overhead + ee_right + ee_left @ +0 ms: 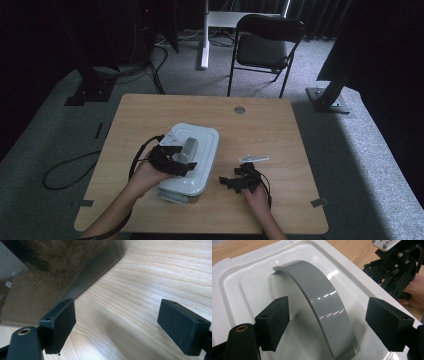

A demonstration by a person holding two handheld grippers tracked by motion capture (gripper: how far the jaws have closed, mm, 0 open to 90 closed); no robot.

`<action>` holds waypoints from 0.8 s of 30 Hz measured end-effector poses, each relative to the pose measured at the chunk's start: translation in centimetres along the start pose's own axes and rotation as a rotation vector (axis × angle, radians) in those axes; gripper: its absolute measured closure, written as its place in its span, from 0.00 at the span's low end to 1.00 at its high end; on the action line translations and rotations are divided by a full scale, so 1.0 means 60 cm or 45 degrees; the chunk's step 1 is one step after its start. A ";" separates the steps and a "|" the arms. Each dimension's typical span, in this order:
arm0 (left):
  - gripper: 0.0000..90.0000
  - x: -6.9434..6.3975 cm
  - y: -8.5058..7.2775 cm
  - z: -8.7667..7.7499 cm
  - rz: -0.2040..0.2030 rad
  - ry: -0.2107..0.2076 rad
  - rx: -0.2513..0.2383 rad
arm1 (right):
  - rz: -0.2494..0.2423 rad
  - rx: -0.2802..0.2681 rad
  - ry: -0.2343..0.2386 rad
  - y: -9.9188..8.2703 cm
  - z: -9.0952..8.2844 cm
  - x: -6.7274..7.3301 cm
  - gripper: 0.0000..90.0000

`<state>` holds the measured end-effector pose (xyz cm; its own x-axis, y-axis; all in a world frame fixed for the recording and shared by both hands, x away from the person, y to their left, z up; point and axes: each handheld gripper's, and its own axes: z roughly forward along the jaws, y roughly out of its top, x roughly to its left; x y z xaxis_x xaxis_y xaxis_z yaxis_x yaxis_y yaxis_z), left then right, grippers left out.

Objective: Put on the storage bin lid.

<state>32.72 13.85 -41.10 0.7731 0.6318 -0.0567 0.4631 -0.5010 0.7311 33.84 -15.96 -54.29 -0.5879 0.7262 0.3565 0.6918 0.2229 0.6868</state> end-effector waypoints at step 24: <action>0.02 0.032 -0.034 -0.036 -0.077 0.012 -0.112 | 0.004 -0.014 -0.025 0.000 -0.009 -0.005 0.16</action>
<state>32.29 17.37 -41.24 0.7404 0.6653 -0.0963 0.4685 -0.4079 0.7836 33.79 -16.54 -54.05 -0.5776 0.7393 0.3462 0.6887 0.2136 0.6929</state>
